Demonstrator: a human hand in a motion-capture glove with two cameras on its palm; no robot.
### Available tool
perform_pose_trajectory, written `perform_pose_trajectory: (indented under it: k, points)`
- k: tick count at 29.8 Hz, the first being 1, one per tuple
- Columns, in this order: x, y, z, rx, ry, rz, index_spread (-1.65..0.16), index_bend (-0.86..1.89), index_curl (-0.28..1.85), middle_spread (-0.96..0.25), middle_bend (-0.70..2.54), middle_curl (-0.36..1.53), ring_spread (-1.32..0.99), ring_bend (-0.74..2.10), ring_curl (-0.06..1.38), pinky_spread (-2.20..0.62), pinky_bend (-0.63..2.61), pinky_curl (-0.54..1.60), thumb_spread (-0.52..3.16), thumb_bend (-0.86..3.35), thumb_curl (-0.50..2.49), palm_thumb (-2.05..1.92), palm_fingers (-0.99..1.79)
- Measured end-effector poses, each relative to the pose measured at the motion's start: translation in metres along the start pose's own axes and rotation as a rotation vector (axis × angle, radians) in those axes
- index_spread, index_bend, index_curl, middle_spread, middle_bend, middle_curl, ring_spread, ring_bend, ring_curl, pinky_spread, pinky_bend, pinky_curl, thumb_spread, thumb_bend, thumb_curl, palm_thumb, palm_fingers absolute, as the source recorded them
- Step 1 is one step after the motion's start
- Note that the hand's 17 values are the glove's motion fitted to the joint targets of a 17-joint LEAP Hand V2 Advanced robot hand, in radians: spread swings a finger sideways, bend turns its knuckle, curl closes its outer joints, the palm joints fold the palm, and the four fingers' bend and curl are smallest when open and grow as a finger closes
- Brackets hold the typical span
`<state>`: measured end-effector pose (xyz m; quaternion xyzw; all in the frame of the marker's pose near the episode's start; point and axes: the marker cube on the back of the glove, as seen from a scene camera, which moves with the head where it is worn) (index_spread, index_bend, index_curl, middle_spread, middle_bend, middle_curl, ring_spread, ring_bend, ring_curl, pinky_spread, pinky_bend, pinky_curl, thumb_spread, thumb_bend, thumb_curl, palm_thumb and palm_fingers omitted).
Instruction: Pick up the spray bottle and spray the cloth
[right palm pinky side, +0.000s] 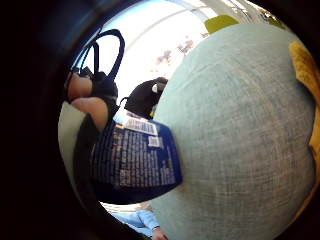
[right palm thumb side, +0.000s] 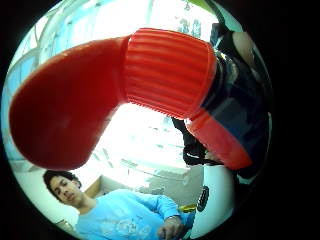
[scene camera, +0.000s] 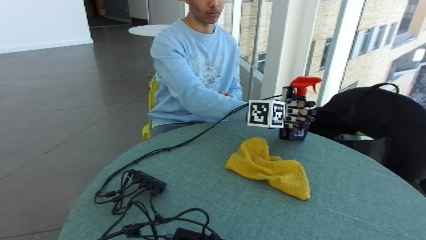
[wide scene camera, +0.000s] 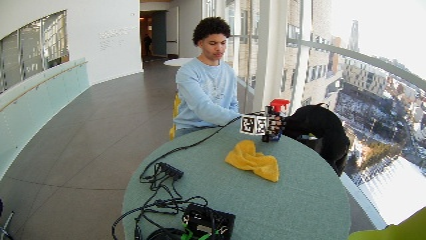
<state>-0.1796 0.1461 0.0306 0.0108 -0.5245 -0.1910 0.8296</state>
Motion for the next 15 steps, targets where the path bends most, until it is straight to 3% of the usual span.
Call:
perform_pose_trajectory:
  k: [8,15]
  points:
    - [-0.011,0.01,0.0,-0.031,-0.01,-0.087,-0.36,-0.06,0.22,-0.12,0.27,0.45,-0.09,0.48,0.4,0.09,0.4,0.41,0.86,-0.03,0.62,0.96,0.51]
    - [-0.025,0.014,-0.017,-0.016,-0.022,-0.125,-0.38,0.0,0.14,-0.1,0.3,0.44,-0.08,0.49,0.37,0.13,0.46,0.39,0.92,-0.03,0.6,0.93,0.43]
